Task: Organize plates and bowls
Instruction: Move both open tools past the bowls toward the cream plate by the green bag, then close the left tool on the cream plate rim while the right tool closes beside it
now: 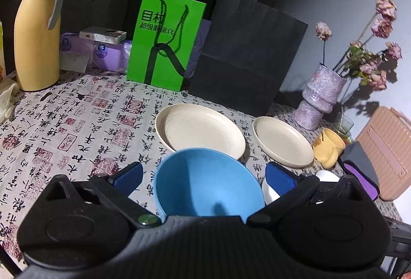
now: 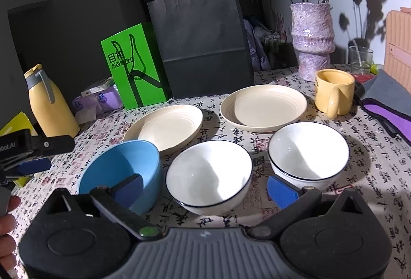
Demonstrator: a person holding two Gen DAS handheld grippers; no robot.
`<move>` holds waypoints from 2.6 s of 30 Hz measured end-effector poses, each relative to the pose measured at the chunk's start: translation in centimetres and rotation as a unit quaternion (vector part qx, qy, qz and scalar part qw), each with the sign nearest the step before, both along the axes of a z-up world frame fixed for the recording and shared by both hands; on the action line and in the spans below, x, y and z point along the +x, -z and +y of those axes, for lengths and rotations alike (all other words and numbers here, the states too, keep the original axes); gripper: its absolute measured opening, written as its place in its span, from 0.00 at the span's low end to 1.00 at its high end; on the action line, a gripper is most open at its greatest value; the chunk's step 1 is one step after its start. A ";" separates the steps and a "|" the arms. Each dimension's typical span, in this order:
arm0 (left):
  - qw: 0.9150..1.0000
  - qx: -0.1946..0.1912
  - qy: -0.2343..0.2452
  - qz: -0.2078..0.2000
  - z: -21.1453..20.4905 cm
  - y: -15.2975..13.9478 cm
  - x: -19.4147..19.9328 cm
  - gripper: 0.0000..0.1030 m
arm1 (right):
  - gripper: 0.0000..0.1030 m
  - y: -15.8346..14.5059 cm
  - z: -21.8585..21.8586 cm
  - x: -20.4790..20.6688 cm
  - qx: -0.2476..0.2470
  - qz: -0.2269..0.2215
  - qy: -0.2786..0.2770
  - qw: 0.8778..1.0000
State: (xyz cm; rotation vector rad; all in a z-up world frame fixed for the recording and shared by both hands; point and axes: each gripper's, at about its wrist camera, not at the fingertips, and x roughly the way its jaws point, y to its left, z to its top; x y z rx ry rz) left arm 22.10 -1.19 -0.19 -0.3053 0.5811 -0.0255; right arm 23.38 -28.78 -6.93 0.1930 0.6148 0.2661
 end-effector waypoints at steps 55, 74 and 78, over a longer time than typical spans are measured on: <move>0.979 -0.142 -0.071 0.130 9.9 4.2 18.6 1.00 | 0.94 0.5 9.1 19.5 -0.041 0.096 0.021 0.994; 0.975 -0.157 -0.034 0.152 11.5 9.8 22.0 0.91 | 0.67 4.0 9.8 23.8 -0.071 0.118 0.048 0.989; 0.978 -0.145 -0.024 0.145 11.1 10.0 22.1 0.82 | 0.59 4.6 9.6 24.4 -0.072 0.128 0.051 0.988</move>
